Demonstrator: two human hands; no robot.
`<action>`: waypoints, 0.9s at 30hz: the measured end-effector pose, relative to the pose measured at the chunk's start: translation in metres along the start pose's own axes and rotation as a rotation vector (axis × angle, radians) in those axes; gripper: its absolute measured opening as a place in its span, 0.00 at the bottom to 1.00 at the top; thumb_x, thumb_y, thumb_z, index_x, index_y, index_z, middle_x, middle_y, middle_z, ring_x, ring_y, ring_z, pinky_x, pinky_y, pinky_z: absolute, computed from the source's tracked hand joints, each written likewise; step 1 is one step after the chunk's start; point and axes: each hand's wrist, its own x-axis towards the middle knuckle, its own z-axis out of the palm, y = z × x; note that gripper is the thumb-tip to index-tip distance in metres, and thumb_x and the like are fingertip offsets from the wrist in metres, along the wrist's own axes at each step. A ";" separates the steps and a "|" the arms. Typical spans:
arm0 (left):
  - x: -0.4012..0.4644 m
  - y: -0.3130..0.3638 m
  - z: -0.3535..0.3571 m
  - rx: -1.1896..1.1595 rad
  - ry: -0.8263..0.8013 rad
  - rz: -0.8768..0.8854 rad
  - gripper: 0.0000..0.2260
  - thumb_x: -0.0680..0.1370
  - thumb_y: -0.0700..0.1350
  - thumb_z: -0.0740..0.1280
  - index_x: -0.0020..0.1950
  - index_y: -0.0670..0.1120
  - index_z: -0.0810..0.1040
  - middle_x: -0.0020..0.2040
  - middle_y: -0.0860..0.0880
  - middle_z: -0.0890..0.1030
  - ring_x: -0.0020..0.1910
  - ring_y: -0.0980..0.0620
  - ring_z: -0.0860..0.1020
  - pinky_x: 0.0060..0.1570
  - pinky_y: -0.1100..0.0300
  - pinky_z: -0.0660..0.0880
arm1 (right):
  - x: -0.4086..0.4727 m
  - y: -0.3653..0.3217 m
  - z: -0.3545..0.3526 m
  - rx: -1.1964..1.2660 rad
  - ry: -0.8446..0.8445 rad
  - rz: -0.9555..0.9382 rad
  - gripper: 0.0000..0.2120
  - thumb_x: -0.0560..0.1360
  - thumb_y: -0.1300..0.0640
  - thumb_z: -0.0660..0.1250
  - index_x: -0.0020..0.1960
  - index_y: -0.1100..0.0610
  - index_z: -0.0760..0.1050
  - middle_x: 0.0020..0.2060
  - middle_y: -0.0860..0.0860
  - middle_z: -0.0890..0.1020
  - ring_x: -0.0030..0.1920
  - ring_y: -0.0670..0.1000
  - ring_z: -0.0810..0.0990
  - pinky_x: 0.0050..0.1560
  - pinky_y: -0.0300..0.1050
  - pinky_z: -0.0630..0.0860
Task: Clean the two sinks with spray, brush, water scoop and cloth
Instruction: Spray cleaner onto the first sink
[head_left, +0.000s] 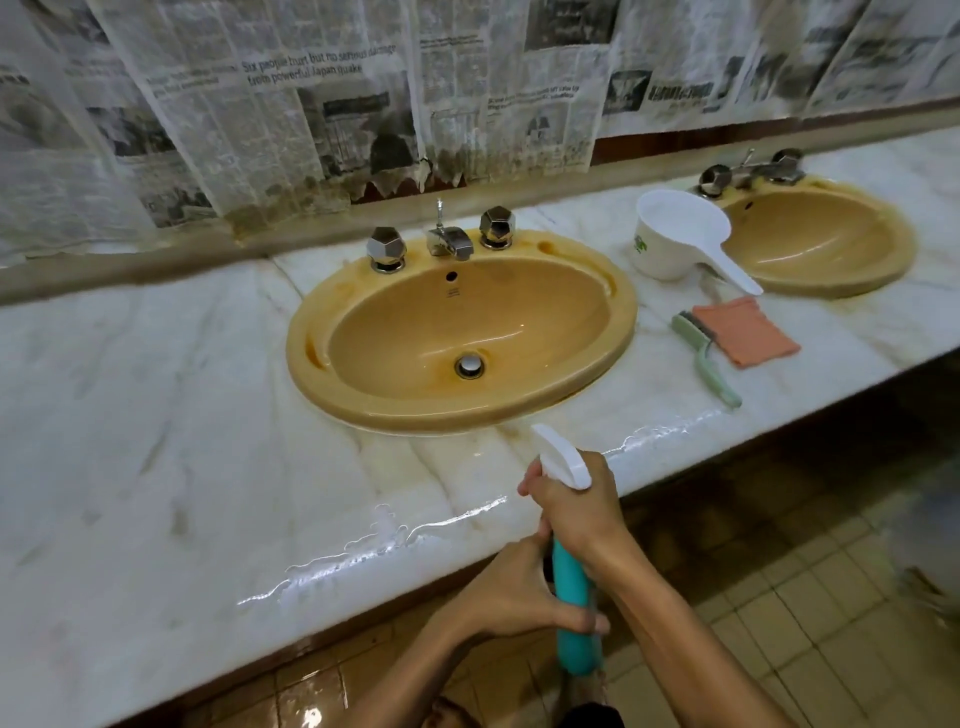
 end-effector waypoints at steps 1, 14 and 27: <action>0.004 0.001 0.001 0.012 -0.022 0.016 0.30 0.66 0.54 0.79 0.64 0.53 0.71 0.55 0.53 0.81 0.54 0.56 0.80 0.57 0.50 0.79 | 0.000 0.002 -0.004 0.012 0.020 0.015 0.07 0.75 0.64 0.66 0.38 0.61 0.76 0.29 0.55 0.77 0.29 0.52 0.78 0.31 0.44 0.78; 0.042 0.020 0.015 0.116 -0.293 0.143 0.36 0.67 0.58 0.78 0.71 0.56 0.65 0.58 0.54 0.79 0.56 0.55 0.79 0.60 0.50 0.77 | -0.007 0.012 -0.048 0.219 0.346 0.213 0.05 0.70 0.68 0.65 0.36 0.63 0.75 0.22 0.50 0.73 0.21 0.50 0.72 0.28 0.43 0.72; 0.060 0.038 0.012 0.144 -0.278 0.150 0.32 0.65 0.62 0.75 0.65 0.53 0.71 0.57 0.53 0.79 0.56 0.53 0.79 0.60 0.52 0.78 | 0.016 0.004 -0.059 0.198 0.377 0.250 0.02 0.69 0.63 0.66 0.40 0.62 0.77 0.30 0.57 0.79 0.26 0.52 0.76 0.31 0.42 0.74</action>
